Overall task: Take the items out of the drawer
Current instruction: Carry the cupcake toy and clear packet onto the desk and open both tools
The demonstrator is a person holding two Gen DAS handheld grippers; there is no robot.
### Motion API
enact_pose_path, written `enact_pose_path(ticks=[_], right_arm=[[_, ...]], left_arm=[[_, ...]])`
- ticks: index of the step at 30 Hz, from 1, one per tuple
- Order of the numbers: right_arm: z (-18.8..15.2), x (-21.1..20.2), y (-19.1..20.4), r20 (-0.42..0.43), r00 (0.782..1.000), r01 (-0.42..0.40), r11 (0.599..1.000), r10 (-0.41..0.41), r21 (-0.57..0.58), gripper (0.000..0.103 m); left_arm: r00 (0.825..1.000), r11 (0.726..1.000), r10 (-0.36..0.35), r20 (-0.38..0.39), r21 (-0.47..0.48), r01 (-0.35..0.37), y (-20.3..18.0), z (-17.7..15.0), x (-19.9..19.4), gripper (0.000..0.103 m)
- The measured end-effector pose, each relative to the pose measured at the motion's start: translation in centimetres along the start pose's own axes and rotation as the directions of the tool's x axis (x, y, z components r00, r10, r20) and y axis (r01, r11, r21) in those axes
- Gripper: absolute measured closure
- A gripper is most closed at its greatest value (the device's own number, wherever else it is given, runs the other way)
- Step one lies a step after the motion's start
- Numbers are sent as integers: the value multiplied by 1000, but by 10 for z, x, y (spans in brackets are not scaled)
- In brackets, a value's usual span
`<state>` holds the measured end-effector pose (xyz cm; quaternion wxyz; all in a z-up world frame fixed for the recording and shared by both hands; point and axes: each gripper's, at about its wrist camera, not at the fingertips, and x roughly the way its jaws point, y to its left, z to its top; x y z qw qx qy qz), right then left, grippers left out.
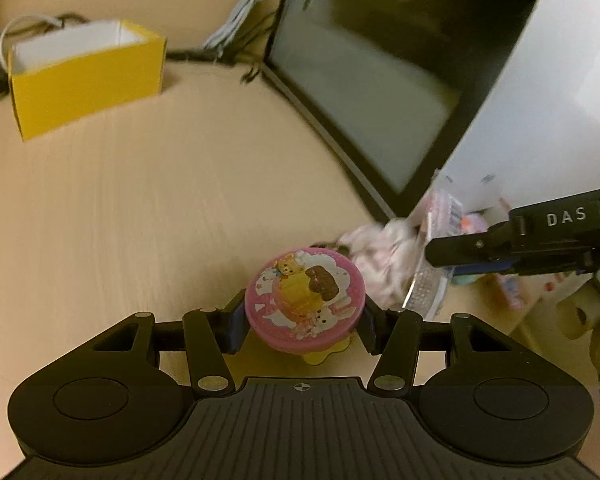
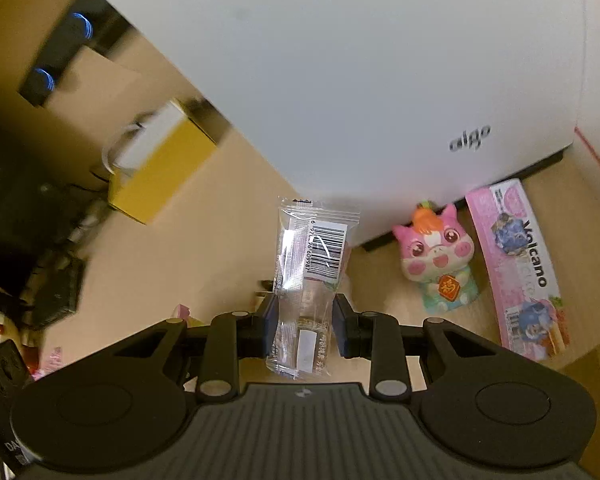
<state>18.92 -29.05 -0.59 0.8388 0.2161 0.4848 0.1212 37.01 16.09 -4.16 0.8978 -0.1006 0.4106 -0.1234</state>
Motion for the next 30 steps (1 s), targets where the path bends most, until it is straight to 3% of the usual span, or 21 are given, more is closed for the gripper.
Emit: enact_pose_path(ticks=[10,14,18,25,30], right_arm=[[3,20,-3,-33,999,24,993,-28,-114,73],[5,14,3,-19,999,31,987,-35,-156,67],[3,-5,12,46,998,44,976,-35,-213,51],[-8,-42,15,98,994,73,958,-48,-276,46],[-36,-69,-2,113,989,129,940,-97,-316,36]], left_arm=[[998,997,61,34,38,-62,1,-1,15,46],[996,999,49,73,18,-50,2,0,6,46],[993,998,44,111,40,-49,-1,2,-8,47],[991,997,53,125,48,-59,-1,-1,-29,47],[990,997,43,132,63,-52,-7,-21,-54,47]])
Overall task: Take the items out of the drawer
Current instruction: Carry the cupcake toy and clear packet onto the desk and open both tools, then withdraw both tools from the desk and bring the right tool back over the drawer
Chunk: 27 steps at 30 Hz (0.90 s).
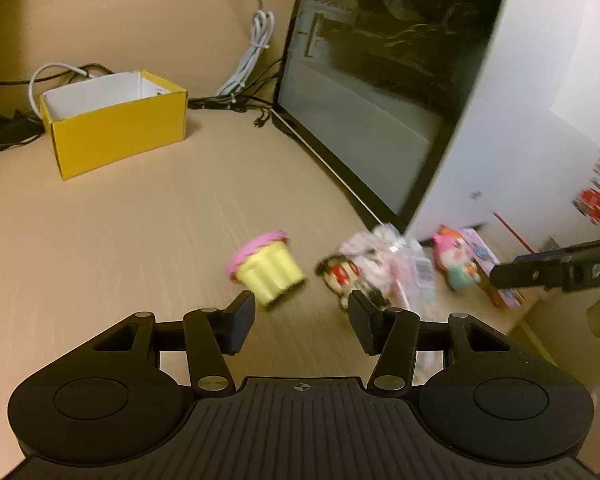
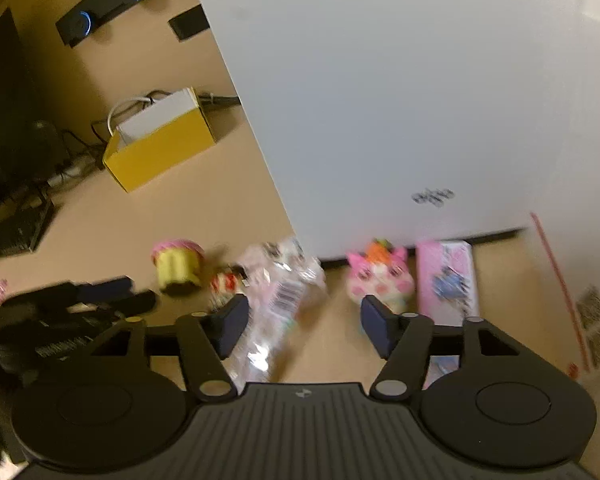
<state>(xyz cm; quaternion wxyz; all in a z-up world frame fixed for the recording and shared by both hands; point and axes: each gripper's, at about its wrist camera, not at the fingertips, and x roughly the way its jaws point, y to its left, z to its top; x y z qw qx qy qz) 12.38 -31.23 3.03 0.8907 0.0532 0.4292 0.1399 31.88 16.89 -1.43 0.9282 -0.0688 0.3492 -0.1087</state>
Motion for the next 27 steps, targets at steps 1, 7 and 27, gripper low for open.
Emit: enact_pose_path(ticks=[1,7,27], right_arm=[[-7,-4,-1,-8,1000,9,1000,-9,-22,35],[-49,-12,5,-88,995,21,988,-35,-155,30],[-105,23,-6,-310,950,-87,989,45,-122,23]], left_arm=[[1000,1000,-5,-3,8,5,-2,-4,-5,47],[993,995,-78,-93,49,82,-23,-35,-27,47],[995,987,95,2,-133,-94,7,-24,-26,48]])
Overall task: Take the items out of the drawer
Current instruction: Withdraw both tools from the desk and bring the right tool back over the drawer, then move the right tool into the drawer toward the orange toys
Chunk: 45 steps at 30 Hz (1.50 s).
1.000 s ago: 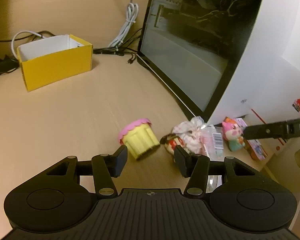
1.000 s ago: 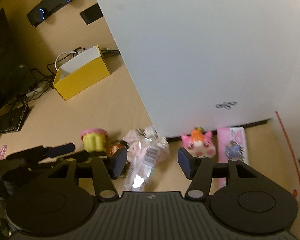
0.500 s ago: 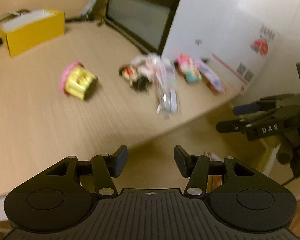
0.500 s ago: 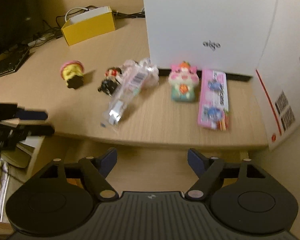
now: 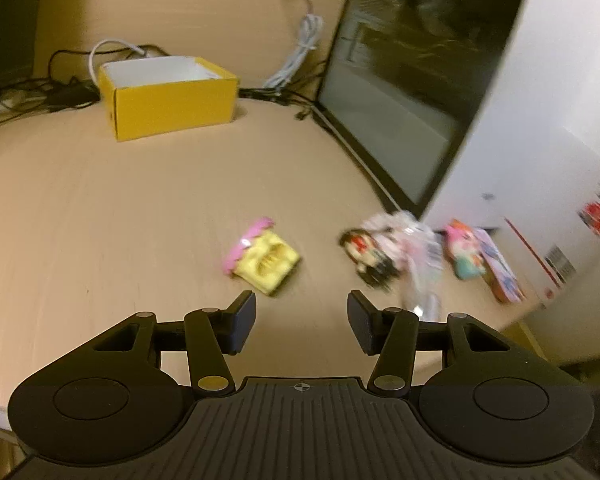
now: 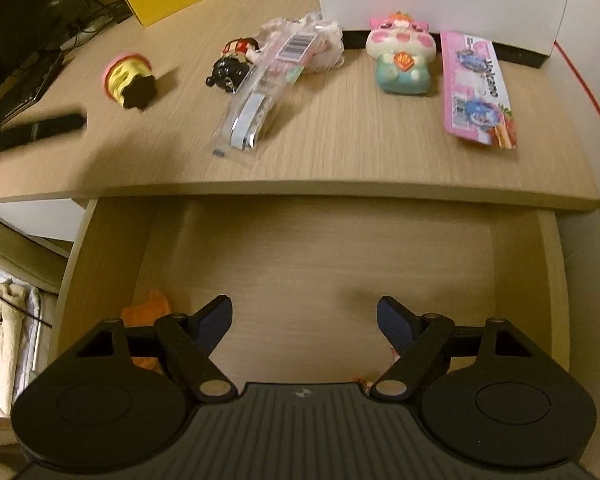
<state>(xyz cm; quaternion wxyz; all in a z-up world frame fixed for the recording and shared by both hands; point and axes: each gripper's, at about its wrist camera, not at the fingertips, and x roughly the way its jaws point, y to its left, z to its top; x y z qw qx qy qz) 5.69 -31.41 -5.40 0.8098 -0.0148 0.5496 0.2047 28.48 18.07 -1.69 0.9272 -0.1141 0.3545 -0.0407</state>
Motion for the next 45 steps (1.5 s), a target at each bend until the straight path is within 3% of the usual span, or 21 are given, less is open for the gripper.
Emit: enact_pose_path(ticks=[9,13,16,20,24,27,30,32,36,39,41,43,45], right_arm=[[2,4,11,-16,1000,20,998,-21,-66,23],[4,5,4,-42,999,29,995,-33,-93,23],[8,7,-17,-61,998,34,999,-36,-30,19],[15,12,-28,-79,996,47,999,-46,5,17],[18,26,10,-81,997,4,991,-15,-135,17],[16,39,52,-101,993,-86,954,59,-288,17],[13,53,93,-150,974,-219,876,170,-429,21],[12,64,116,-208,949,-310,811,235,-497,25],[8,85,148,-269,930,-366,715,252,-595,25],[9,106,157,-325,914,-397,701,242,-593,25],[7,116,164,-339,916,-389,685,215,-616,26],[3,124,162,-343,921,-373,675,186,-636,31],[4,128,161,-362,914,-384,676,184,-629,47]], left_arm=[[999,1000,3,-41,29,-2,-5,8,38,48],[999,996,-17,-49,84,21,-15,-1,23,48],[995,990,-37,-87,133,49,-20,-14,10,48],[987,988,-61,-149,130,80,-18,-32,-2,48],[985,994,-36,-167,98,53,-10,-43,-17,49],[986,998,8,-165,61,3,0,-48,-28,49],[987,999,38,-153,19,-36,9,-51,-39,49],[988,998,57,-140,-9,-59,14,-53,-48,49],[989,993,85,-124,-74,-94,25,-59,-65,49],[987,991,88,-132,-89,-100,30,-63,-71,50],[986,991,95,-134,-80,-107,30,-66,-75,50],[986,992,88,-138,-76,-100,29,-69,-78,51],[986,993,82,-144,-73,-93,29,-72,-79,51]])
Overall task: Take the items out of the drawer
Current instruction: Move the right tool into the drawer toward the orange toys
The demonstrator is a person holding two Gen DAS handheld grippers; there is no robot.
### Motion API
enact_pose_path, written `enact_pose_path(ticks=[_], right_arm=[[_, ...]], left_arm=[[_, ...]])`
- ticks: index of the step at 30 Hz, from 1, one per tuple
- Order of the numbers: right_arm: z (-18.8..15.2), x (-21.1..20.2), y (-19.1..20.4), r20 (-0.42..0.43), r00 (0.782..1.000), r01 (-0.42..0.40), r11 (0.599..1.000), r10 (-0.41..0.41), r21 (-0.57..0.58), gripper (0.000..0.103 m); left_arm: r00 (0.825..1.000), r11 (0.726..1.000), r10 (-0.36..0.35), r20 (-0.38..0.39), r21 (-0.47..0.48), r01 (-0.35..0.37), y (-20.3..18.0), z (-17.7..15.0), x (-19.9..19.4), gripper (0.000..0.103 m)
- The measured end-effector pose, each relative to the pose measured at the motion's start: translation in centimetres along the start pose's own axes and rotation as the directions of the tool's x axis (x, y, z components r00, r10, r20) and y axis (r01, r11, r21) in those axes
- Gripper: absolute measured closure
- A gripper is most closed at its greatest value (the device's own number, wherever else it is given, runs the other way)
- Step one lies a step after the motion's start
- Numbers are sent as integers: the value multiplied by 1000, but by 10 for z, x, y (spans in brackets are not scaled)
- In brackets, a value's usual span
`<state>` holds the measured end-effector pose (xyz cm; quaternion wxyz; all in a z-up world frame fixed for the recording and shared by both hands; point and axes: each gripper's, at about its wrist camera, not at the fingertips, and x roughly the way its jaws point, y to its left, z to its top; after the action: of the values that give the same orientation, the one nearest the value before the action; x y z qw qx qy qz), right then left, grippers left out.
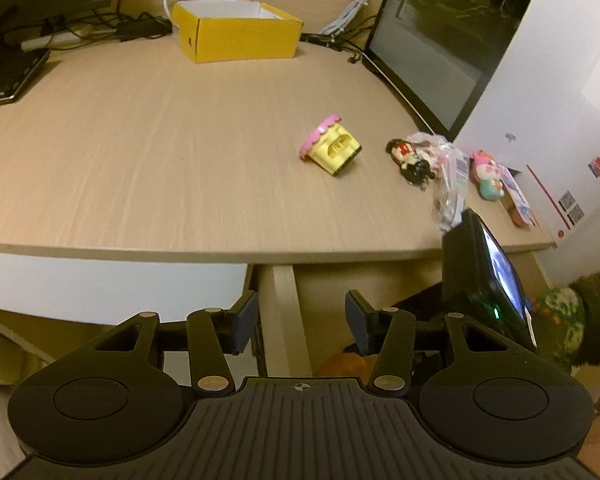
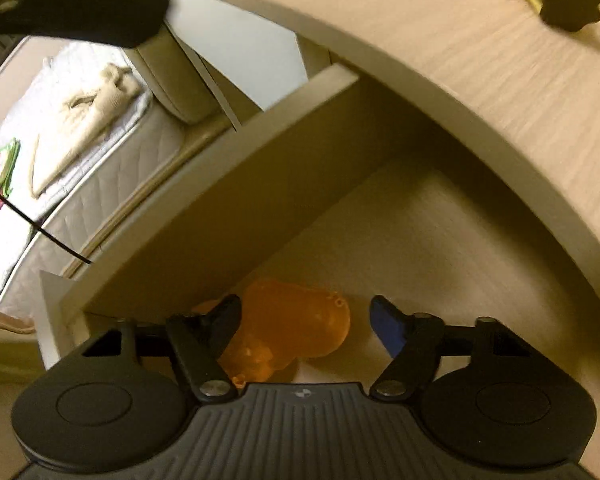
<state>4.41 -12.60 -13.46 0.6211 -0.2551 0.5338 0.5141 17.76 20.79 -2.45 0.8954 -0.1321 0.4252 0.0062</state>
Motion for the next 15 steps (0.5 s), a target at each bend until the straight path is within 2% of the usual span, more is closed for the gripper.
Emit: enact_pose_path(ticks=[3,6,9,15], right_arm=[[-6,-5,-6,-16,1000,-1,1000,1,17,65],[-18,-13,-15,-21,999,34,998,-33,47,75],[-31,-22,-28,-21,997,70,993,-69,92,79],[-67,-47,-55,-22,988,156,968,-155,198,79]], left_arm=[[1000,1000,-9,-14,9,9,-1,-3,4,51],[999,999,-29,-27,30,30,-5,-5,8,51],[997,996,-54,-54,70,58,-12,-5,16,52],[987,980,-113,-113,149,129,-31,-4,33,52]])
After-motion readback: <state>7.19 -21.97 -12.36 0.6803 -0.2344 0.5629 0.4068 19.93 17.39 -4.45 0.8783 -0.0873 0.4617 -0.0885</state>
